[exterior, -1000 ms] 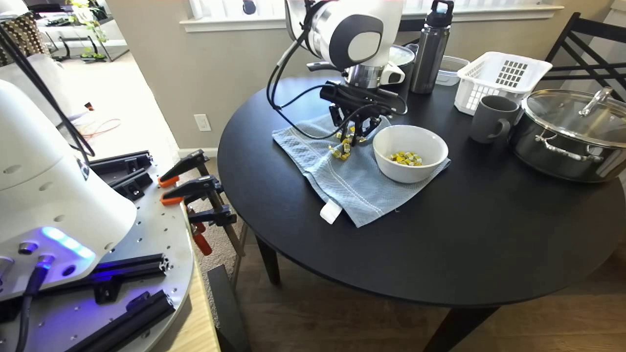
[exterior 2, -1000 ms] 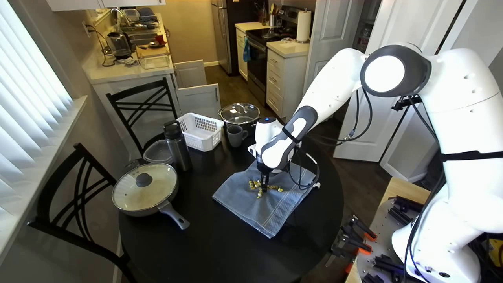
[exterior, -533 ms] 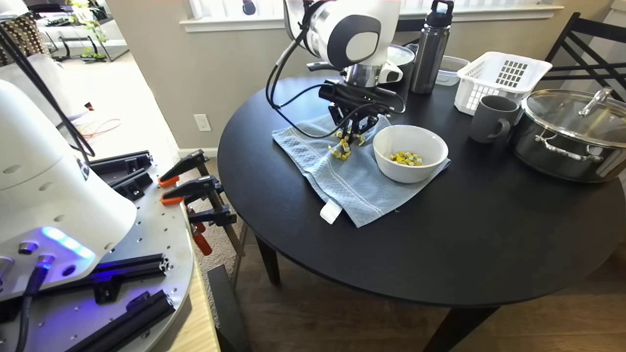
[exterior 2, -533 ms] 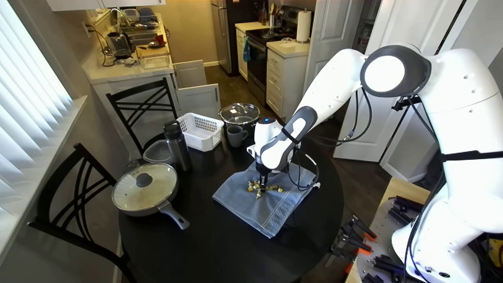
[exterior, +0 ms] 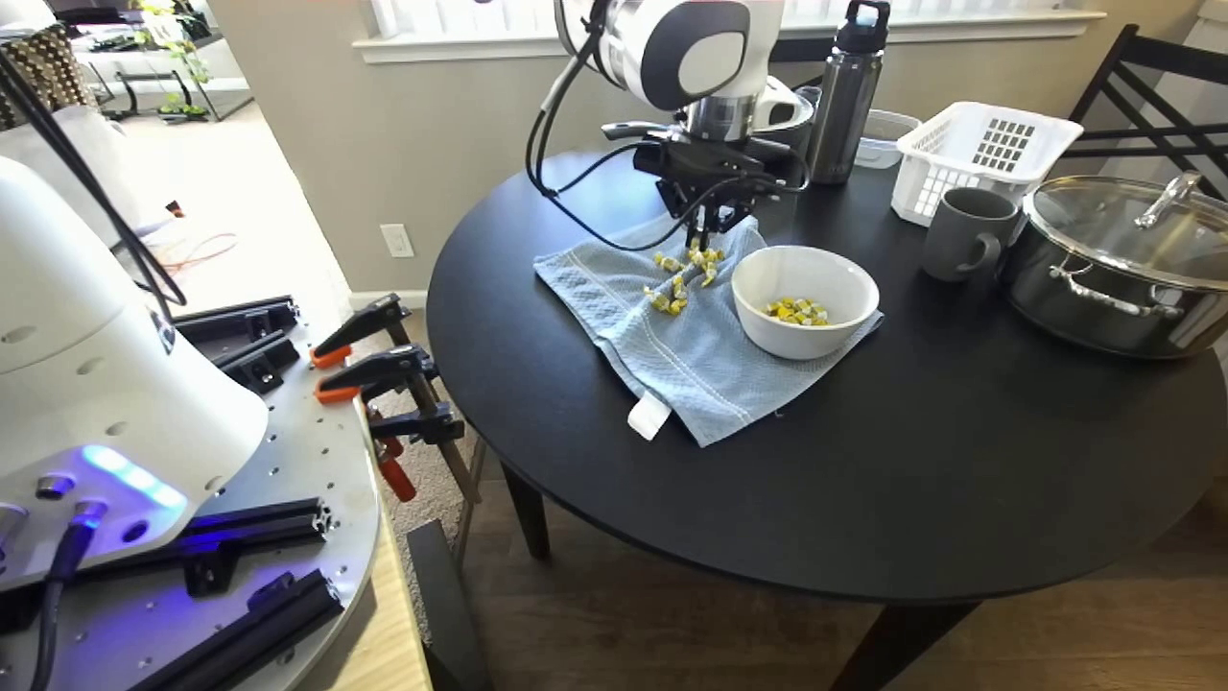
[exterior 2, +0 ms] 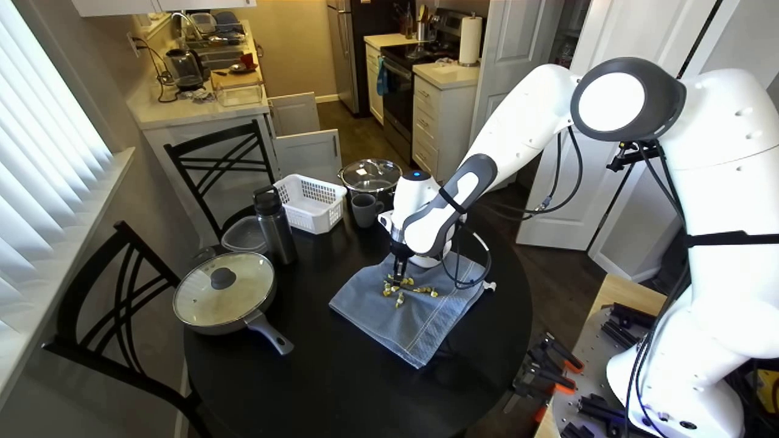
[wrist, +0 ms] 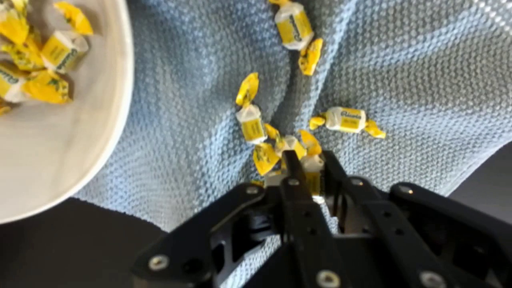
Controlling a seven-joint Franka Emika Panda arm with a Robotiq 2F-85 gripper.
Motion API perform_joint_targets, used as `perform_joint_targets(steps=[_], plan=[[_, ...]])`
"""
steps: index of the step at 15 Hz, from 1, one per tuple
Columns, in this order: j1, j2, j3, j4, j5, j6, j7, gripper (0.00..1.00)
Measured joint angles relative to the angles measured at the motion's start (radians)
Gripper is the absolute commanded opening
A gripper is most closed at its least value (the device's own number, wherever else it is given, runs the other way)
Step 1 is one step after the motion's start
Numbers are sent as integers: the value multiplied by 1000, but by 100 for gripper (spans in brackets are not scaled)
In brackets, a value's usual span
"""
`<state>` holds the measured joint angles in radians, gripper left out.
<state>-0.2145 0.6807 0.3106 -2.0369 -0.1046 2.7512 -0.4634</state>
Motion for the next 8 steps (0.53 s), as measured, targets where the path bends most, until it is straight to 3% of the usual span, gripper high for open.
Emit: perform_joint_targets(steps=[4, 8], plan=[[2, -86, -11, -40, 0, 4, 0, 4], [80, -194, -146, -84, -50, 2, 23, 4]])
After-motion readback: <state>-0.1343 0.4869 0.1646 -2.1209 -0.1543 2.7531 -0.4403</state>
